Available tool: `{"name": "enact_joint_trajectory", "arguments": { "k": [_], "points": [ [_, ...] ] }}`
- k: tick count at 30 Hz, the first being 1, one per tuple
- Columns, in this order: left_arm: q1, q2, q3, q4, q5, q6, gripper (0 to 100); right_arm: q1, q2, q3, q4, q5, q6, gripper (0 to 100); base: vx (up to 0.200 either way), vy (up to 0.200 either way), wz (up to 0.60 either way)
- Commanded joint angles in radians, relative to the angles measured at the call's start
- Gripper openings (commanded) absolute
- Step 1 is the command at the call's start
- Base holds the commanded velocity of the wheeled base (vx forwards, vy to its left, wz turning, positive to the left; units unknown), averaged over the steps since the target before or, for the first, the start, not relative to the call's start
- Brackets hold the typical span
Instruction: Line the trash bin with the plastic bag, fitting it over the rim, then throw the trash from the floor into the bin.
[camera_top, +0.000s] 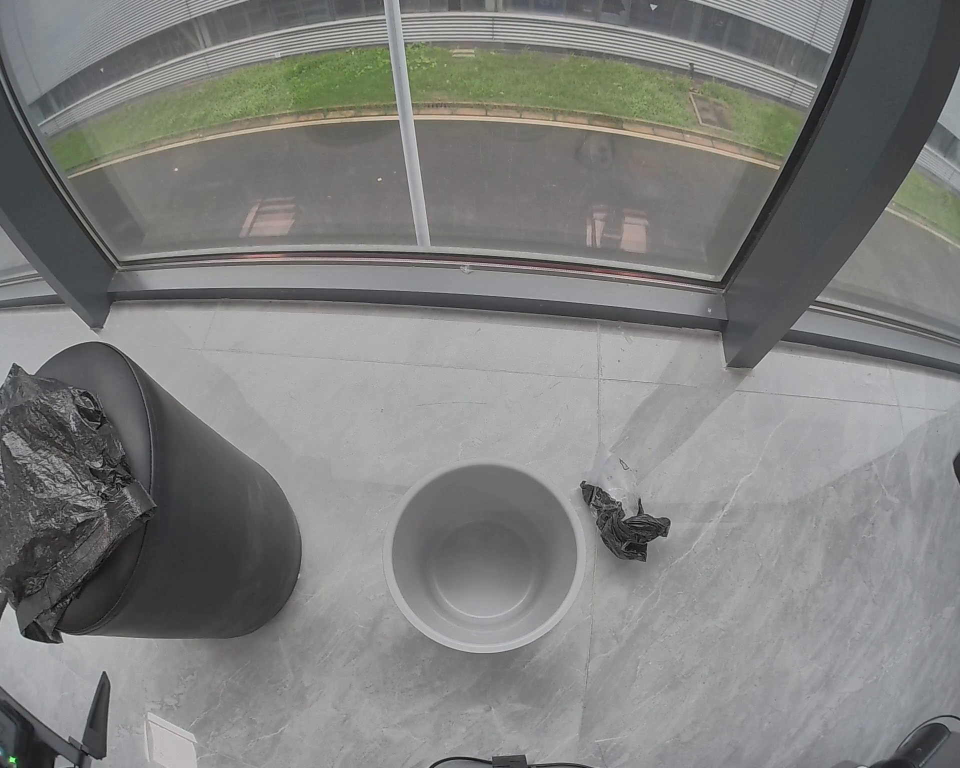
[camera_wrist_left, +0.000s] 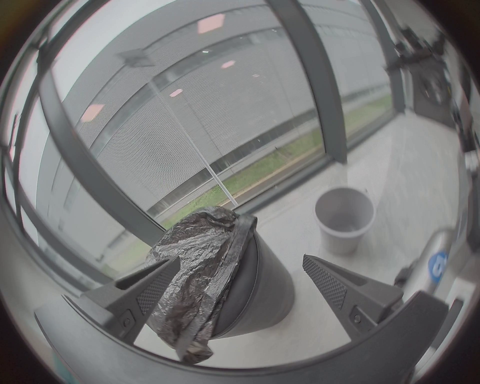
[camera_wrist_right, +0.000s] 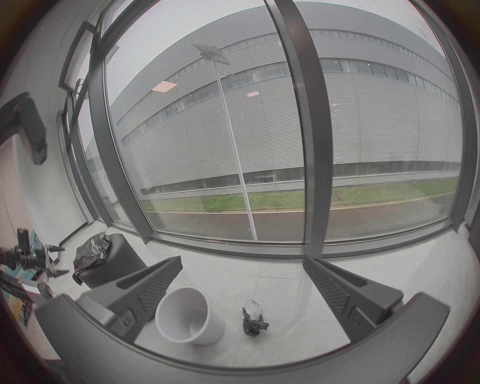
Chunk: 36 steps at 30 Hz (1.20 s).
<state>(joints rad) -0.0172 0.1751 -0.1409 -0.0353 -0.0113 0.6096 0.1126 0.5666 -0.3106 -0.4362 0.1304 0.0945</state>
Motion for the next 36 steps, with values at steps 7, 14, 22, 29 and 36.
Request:
{"name": "enact_joint_trajectory", "arguments": {
  "k": [7,14,22,29,36],
  "points": [
    [0.037,0.454,-0.043,-0.097,0.054,0.381,100,0.084,0.542,0.038,-0.415,0.028,0.082,100,0.0,0.0,0.0],
    [-0.02,0.739,-0.112,-0.337,0.103,0.407,100,0.084,0.549,0.045,-0.418,0.026,0.082,100,0.0,0.0,0.0],
    [-0.204,0.937,-0.144,-0.61,0.297,0.354,100,0.084,0.553,0.047,-0.415,0.028,0.083,100,0.0,0.0,0.0],
    [-0.239,0.931,-0.148,-0.61,0.364,0.351,100,0.084,0.556,0.048,-0.417,0.026,0.083,100,0.0,0.0,0.0],
    [-0.239,0.917,-0.141,-0.61,0.367,0.351,100,0.082,0.558,0.048,-0.415,0.026,0.083,100,0.0,0.0,0.0]
  ]
}}
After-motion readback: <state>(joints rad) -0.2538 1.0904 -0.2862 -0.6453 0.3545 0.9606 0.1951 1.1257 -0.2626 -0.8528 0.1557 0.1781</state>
